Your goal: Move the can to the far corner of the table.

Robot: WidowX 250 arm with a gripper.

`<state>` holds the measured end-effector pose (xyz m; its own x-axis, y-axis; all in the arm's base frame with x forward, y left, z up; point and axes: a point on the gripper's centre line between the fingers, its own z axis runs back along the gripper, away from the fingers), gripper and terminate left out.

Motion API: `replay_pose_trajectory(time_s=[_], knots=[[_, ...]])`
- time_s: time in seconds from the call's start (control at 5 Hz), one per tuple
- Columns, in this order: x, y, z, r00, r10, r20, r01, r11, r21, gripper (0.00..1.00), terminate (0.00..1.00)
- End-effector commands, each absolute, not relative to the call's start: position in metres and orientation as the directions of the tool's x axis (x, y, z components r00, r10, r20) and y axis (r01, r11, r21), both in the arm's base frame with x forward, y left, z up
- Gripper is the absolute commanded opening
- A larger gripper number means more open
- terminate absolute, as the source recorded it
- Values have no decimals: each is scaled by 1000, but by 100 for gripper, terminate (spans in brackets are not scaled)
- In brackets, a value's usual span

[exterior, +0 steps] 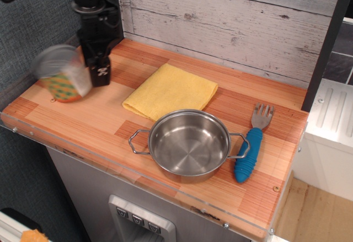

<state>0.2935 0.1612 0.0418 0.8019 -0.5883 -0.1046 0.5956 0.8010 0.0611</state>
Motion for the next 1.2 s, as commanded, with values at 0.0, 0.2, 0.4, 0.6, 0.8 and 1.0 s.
replay_pose_trajectory(time_s=[0.0, 0.2, 0.4, 0.6, 0.8, 1.0], knots=[[296, 172, 70, 812, -583, -38, 584, 806, 93, 100, 0], [308, 158, 76, 794, -608, -15, 607, 790, 79, 100, 0], [316, 143, 86, 780, -626, 4, 623, 778, 85, 100, 0], [318, 128, 99, 799, -601, 7, 600, 798, 63, 100, 0], [312, 118, 110, 853, -517, -68, 520, 854, 21, 100, 0], [285, 113, 114, 902, -426, -69, 427, 904, -6, 100, 0]])
